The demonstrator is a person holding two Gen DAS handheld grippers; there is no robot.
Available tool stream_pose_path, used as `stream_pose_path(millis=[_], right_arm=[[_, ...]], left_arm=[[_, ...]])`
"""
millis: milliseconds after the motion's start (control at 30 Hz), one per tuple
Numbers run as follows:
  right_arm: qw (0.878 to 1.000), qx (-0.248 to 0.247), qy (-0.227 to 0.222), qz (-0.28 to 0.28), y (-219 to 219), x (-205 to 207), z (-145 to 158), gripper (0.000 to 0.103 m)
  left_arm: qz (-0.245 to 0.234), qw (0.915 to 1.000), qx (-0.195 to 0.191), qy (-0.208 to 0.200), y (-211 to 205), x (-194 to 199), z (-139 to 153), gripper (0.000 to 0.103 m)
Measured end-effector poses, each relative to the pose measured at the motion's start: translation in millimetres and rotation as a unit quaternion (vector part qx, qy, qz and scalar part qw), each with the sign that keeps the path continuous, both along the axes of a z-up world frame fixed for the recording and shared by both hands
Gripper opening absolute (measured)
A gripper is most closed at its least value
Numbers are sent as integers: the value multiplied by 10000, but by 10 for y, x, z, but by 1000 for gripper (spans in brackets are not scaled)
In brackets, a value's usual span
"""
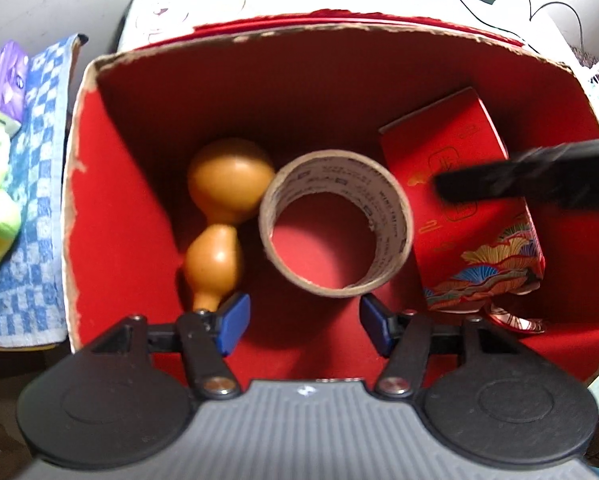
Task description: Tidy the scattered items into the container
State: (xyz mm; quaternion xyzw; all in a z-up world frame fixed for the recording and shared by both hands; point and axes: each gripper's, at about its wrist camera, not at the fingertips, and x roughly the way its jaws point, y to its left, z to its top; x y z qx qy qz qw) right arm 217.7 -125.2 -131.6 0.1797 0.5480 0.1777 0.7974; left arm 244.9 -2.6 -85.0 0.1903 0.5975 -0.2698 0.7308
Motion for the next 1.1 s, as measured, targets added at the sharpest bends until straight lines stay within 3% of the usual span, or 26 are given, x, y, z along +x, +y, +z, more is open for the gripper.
stream_pose_path(millis=[67,167,333,400,467,533,733,967,1100], right_arm=[[9991,-278,-190,-258,-114,-81,62,24],[9980,-463,-195,-394,-181,-151,52,15],[9968,-187,-405,-665,-182,-197,199,19],[9946,-457,-520,-769,-177,-222,255,20],[9946,-664,-385,-698,-146,-178,181,20],[9952,-679,-201,-680,-166,-164,68,13],[9970,-363,-60,-674,-102,-145,-42,19],[9943,-927,-258,-463,20,-180,-66,21],[9945,-731,-276,-693,-93,-191,-1,21]], left_arm=[[24,10000,-3,8,15,7,-16,62],[5,10000,-46,48,13,10,-43,62],[-84,9999,-106,47,-45,-28,-19,62],[-139,9997,-194,52,-71,-55,25,62],[-218,9994,-284,40,-109,-95,66,62],[-309,9991,-300,10,-161,-128,82,63],[-242,9996,-159,-47,-200,-106,41,64],[-229,9996,-187,-37,-146,-100,70,64],[-238,9993,-269,-38,-74,-23,124,64]])
